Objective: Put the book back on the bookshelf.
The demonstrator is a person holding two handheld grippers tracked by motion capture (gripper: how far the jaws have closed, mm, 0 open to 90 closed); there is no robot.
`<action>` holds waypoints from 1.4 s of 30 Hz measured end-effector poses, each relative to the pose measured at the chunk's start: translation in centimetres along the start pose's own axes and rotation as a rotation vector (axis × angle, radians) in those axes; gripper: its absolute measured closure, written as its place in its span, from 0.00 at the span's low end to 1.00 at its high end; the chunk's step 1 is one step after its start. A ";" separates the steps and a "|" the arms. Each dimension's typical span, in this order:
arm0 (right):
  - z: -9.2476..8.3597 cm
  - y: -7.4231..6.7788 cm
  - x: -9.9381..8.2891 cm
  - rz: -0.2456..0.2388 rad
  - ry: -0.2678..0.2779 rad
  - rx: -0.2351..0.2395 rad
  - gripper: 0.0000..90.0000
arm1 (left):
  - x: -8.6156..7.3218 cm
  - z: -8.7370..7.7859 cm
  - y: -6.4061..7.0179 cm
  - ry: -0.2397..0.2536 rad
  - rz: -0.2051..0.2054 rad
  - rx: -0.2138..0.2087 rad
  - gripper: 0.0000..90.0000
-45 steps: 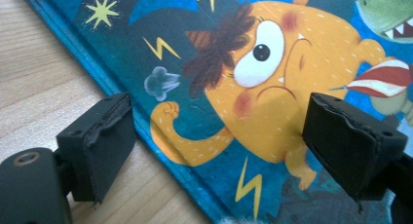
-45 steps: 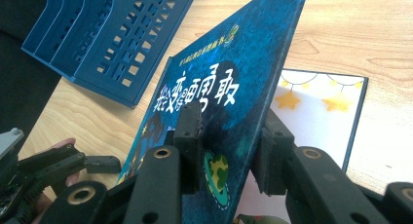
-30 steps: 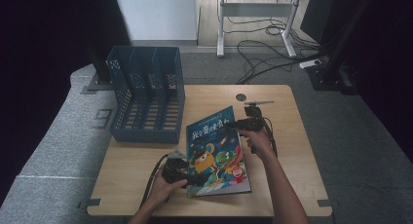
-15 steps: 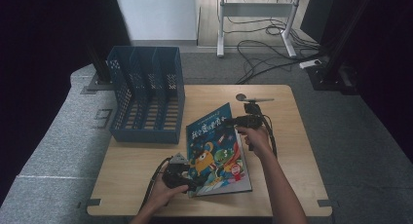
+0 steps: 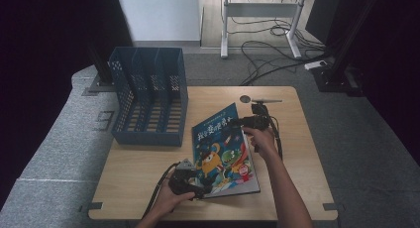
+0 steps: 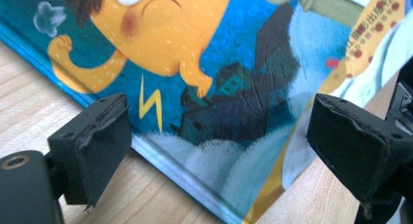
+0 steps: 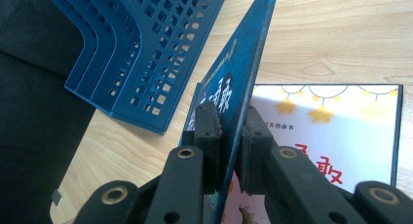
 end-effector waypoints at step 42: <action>-1.3 0.7 0.7 -0.027 0.063 -0.039 0.89 | -0.8 1.6 0.5 -0.059 0.031 0.061 0.03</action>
Point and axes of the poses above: each handheld gripper's, and its own axes: z roughly forward along the jaws, x roughly out of its top, y roughly to its right, the point moved 7 cm from there along z, roughly forward along the jaws, and after that the axes turned 2 degrees about y, right-handed, at the moved point
